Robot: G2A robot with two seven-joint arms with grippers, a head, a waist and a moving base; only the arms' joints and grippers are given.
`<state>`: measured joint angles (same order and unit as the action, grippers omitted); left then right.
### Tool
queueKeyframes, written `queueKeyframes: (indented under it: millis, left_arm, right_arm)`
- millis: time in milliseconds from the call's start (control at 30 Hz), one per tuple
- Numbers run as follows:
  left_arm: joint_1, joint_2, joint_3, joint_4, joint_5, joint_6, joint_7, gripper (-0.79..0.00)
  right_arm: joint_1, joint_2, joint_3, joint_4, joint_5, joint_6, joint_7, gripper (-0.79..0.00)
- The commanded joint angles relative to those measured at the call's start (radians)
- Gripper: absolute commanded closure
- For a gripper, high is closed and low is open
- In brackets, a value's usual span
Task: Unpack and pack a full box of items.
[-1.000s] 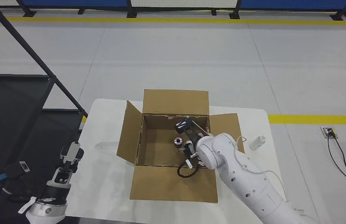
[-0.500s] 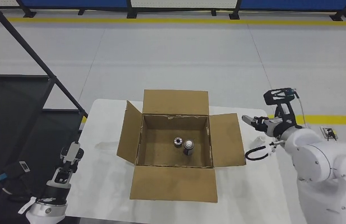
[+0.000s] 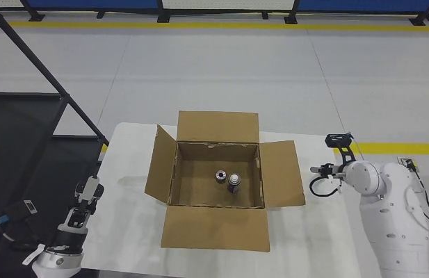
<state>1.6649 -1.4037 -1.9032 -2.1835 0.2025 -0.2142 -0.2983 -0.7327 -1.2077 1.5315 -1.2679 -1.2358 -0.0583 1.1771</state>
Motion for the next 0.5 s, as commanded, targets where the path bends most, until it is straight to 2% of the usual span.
queueKeyframes:
  millis: [0,67,100,133,167,200,267,300,467]
  left_arm:
    - [0.000,0.000,0.000,0.000,0.000,0.000,0.000,-0.785]
    - [0.000,0.000,0.000,0.000,0.000,0.000,0.000,-0.785]
    - [0.000,0.000,0.000,0.000,0.000,0.000,0.000,-0.785]
    - [0.000,0.000,0.000,0.000,0.000,0.000,0.000,-0.785]
    - [0.000,0.000,0.000,0.000,0.000,0.000,0.000,-0.785]
    - [0.000,0.000,0.000,0.000,0.000,0.000,0.000,-0.785]
    - [0.000,0.000,0.000,0.000,0.000,0.000,0.000,-0.785]
    - [0.000,0.000,0.000,0.000,0.000,0.000,0.000,-0.785]
    - [0.000,0.000,0.000,0.000,0.000,0.000,0.000,-0.785]
  right_arm:
    - [0.015,0.000,-0.009,0.042,0.013,-0.008,0.000,-0.785]
    - [0.024,0.000,-0.015,0.068,0.019,-0.014,-0.015,-0.785]
    - [0.027,0.000,-0.019,0.079,0.022,-0.017,-0.021,-0.379]
    - [0.028,0.000,-0.024,0.089,0.027,-0.022,-0.030,-0.379]
    - [0.029,-0.001,-0.029,0.099,0.033,-0.025,-0.035,-0.271]
    - [0.031,-0.001,-0.033,0.109,0.037,-0.024,-0.040,-0.215]
    - [0.037,-0.001,-0.039,0.128,0.046,-0.026,-0.046,-0.052]
    - [0.040,-0.001,-0.040,0.136,0.050,-0.026,-0.052,0.000]
    - [0.050,0.004,-0.025,0.147,0.090,-0.041,-0.066,0.000]
